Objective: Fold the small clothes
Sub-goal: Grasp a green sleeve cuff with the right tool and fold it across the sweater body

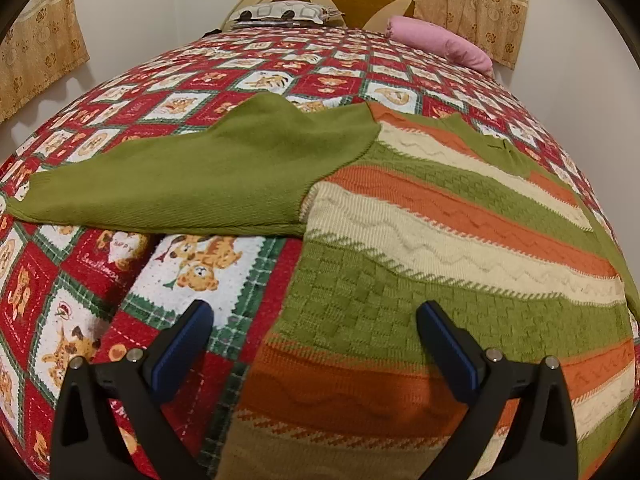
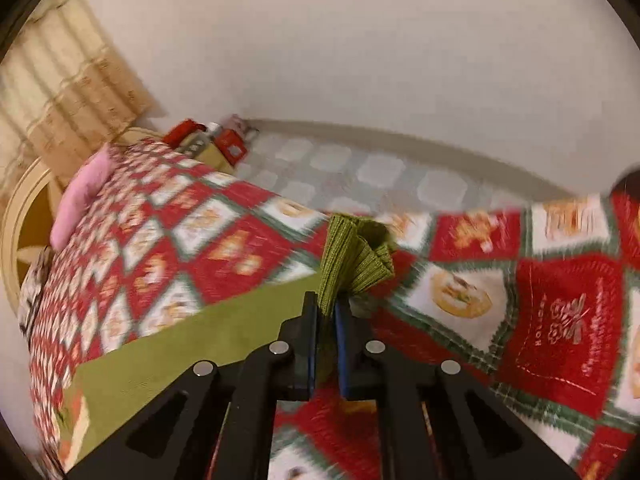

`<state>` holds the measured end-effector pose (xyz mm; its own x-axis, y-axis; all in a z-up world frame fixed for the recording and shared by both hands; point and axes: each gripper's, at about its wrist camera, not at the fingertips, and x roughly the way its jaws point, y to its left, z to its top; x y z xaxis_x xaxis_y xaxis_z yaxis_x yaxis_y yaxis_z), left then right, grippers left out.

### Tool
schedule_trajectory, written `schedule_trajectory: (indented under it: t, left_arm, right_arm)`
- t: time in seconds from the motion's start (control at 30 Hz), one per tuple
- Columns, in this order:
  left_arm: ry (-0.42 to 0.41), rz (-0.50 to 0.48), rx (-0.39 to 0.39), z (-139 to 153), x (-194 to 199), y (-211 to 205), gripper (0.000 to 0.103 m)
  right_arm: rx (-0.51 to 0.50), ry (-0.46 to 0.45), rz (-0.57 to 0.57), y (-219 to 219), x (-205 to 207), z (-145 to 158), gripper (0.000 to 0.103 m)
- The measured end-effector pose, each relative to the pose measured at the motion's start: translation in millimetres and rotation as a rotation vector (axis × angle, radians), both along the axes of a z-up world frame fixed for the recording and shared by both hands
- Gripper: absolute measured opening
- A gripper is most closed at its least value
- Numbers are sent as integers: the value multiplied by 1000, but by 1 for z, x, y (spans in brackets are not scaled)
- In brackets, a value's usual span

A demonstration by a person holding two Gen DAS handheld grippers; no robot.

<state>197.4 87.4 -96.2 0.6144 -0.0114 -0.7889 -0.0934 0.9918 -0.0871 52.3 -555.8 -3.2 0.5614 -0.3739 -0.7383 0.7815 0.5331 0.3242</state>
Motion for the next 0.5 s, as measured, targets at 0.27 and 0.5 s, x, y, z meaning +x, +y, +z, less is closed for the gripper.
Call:
schedule_trajectory:
  t: [0.27, 0.5]
  left_arm:
    - [-7, -1, -19, 0, 1, 1, 103]
    - [-8, -2, -22, 0, -1, 3, 103]
  right_arm:
    - [-130, -50, 216, 90, 48, 70, 6]
    - [-101, -58, 437, 184, 93, 73, 6]
